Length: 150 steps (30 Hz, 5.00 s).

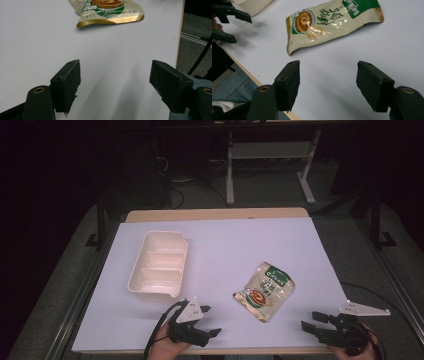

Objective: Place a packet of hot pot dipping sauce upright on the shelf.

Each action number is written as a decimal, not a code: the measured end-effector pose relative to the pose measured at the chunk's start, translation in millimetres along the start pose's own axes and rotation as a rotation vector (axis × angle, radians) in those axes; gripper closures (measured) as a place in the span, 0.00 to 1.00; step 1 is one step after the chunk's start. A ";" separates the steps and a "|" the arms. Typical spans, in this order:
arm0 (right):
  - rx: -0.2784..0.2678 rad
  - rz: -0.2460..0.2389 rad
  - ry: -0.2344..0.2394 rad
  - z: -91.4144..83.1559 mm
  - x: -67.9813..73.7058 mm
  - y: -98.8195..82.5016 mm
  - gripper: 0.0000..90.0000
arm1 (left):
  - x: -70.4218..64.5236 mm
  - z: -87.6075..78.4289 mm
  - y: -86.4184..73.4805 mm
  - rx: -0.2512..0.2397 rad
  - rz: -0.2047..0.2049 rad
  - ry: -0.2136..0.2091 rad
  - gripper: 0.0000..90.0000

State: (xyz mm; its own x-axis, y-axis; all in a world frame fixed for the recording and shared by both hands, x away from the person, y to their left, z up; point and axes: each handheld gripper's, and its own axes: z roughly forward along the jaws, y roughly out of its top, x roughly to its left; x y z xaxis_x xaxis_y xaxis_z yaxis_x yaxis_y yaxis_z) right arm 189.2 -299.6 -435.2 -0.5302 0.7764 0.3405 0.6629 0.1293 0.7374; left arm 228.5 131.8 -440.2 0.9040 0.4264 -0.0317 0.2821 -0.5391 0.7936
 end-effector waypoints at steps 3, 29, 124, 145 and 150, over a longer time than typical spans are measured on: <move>0.002 -0.017 -0.004 0.5 1.9 0.4 0.39 | 1.3 1.7 4.3 -0.003 0.002 0.000 0.28; 0.011 -0.045 -0.054 3.9 -9.7 4.1 0.39 | 26.8 97.7 91.6 0.133 0.021 0.009 0.71; 0.213 -0.219 0.235 81.6 0.1 175.5 1.00 | 19.2 47.3 56.7 0.076 0.014 -0.017 0.58; 0.169 -0.363 0.213 81.8 45.1 216.0 1.00 | 22.1 4.1 25.6 0.029 -0.006 -0.042 0.47; 0.176 -0.374 0.219 87.4 49.9 222.3 1.00 | 20.6 -3.0 21.0 0.021 0.004 -0.041 0.44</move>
State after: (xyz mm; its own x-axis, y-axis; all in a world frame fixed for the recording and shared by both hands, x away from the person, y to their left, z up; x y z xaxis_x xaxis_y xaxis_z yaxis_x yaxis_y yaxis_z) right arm 356.3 -178.2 -305.3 -0.8366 0.5105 0.1990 0.4743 0.4930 0.7293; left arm 252.2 131.4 -422.3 0.9176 0.3939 -0.0536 0.2844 -0.5562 0.7809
